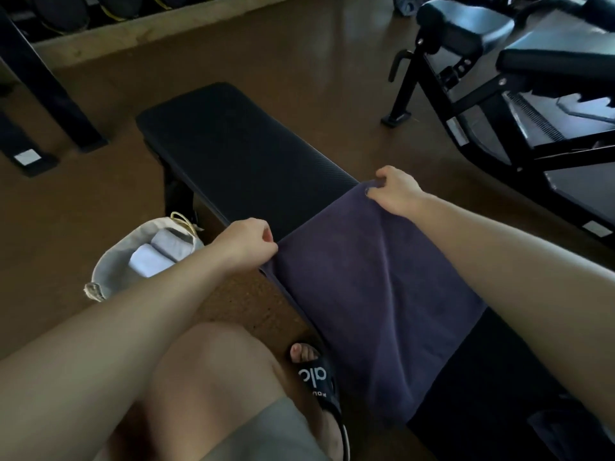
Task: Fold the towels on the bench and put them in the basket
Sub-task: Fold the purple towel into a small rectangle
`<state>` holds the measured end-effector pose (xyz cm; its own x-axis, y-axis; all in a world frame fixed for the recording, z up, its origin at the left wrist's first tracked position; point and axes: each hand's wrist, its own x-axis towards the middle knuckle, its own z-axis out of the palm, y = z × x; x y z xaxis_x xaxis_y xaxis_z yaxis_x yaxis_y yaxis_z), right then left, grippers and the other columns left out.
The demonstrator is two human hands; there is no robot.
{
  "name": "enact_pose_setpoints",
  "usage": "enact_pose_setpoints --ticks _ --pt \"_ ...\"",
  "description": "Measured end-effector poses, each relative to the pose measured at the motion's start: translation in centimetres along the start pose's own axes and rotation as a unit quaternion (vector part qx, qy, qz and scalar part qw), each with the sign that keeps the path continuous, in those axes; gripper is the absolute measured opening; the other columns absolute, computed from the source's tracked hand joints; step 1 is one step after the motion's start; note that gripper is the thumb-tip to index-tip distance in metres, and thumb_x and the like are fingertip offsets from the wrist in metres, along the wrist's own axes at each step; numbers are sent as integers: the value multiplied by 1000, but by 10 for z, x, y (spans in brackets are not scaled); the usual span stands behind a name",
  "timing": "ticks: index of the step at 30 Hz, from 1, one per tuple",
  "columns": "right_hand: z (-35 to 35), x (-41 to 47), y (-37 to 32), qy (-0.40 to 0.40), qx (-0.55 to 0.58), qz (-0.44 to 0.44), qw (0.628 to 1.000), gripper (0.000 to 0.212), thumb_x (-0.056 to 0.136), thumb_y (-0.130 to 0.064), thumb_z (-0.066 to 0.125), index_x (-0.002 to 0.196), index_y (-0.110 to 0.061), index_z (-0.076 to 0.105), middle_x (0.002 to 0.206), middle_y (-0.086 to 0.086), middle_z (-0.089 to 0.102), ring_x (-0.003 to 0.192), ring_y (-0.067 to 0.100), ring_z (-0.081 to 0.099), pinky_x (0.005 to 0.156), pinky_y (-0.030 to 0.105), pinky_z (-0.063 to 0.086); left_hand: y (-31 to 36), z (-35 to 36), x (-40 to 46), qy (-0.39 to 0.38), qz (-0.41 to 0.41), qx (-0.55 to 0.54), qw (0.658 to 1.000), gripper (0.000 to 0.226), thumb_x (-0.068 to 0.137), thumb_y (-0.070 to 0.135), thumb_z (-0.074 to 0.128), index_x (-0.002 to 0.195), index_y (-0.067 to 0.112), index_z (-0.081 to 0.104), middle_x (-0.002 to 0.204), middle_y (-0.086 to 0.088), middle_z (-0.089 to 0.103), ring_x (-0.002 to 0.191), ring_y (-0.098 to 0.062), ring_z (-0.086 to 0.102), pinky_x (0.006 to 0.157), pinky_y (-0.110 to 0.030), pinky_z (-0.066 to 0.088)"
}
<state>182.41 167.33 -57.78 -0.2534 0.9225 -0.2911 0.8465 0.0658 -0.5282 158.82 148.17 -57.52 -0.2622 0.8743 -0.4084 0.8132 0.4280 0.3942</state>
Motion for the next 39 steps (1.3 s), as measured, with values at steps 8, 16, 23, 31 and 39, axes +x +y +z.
enact_pose_setpoints --ticks 8,16,23,31,39 --pt "24 45 -33 116 88 -18 989 35 94 -8 59 127 -18 63 128 4 61 114 19 57 92 29 47 -26 -28 32 85 8 -23 996 15 98 32 52 86 23 58 99 -4 63 93 -26 60 79 -38 48" --pt "40 97 -84 134 100 -28 986 30 98 -11 56 127 -19 61 125 2 60 106 16 56 85 26 41 -64 -57 70 171 -69 -116 976 9 99 29 52 97 23 58 102 -4 64 92 -25 63 77 -42 52" --pt "42 79 -81 81 76 -19 994 40 105 -28 49 144 -18 49 132 3 56 102 17 50 83 30 40 -67 -42 62 177 -163 -244 940 50 89 51 64 119 16 45 116 -4 54 102 -24 58 75 -38 45" --pt "47 12 -41 84 -88 -69 990 46 106 -35 48 148 -16 41 139 13 53 115 30 59 90 43 50 -70 -30 38 165 -202 -352 899 23 95 18 58 117 11 57 106 -11 68 85 -23 73 36 -24 52" --pt "67 -3 -26 82 -168 -119 975 50 110 -46 28 157 -30 33 153 11 44 135 34 47 111 52 40 -64 -25 18 146 -247 -602 746 28 109 17 41 124 11 64 106 -5 75 90 -17 73 55 -27 54"
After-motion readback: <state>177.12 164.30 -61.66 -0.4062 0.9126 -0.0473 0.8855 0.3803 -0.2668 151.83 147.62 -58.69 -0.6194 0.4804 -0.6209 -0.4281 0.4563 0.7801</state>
